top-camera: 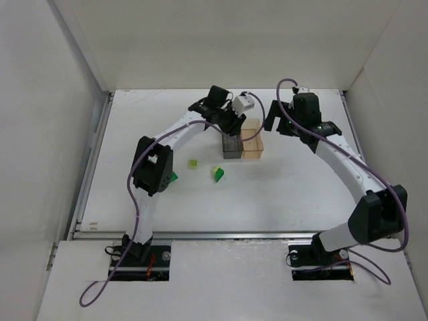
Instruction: Sort the legos into containers by color
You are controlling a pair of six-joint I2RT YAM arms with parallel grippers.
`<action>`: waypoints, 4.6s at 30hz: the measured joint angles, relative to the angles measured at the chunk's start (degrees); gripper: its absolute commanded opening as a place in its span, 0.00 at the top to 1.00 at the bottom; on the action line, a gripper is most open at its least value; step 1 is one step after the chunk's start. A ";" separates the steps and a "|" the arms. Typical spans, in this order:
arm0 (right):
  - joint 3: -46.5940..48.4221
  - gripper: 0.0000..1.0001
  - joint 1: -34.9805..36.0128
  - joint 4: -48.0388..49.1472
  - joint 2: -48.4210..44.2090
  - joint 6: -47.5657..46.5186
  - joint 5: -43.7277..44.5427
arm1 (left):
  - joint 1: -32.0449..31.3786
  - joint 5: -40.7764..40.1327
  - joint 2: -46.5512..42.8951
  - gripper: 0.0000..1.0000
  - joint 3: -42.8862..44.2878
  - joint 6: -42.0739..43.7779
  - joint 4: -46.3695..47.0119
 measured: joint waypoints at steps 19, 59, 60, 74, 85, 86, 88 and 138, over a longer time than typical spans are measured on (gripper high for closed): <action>-2.84 0.00 1.86 0.31 -3.56 -4.07 -2.29 | 7.80 -6.25 -9.66 0.30 -9.42 0.98 -1.33; 13.64 0.00 13.42 -1.55 15.89 -11.02 -7.08 | 30.99 -21.51 -9.97 1.00 -30.95 33.20 -8.02; 13.73 0.00 13.42 -1.73 15.89 -11.04 -6.71 | 31.17 -20.24 -8.96 1.00 -29.07 32.02 -9.20; 9.05 0.00 4.83 -2.03 8.31 -4.46 -3.54 | 19.98 -1.51 -3.67 1.00 -2.05 8.37 -14.16; 0.96 0.00 -0.28 -1.29 -2.54 0.20 0.52 | 2.03 0.04 2.14 0.83 3.32 0.04 -4.87; 0.35 0.00 -0.28 -1.29 -2.86 0.22 0.85 | 2.19 -0.26 3.30 0.79 3.32 -0.09 -4.87; -0.94 0.00 -0.28 -1.49 -3.54 0.39 1.33 | 2.19 -1.31 5.55 0.61 3.32 -0.04 -5.05; 5.35 0.00 7.87 -0.90 8.74 -4.68 -8.96 | 23.87 -4.87 2.45 0.63 -10.64 85.68 -22.71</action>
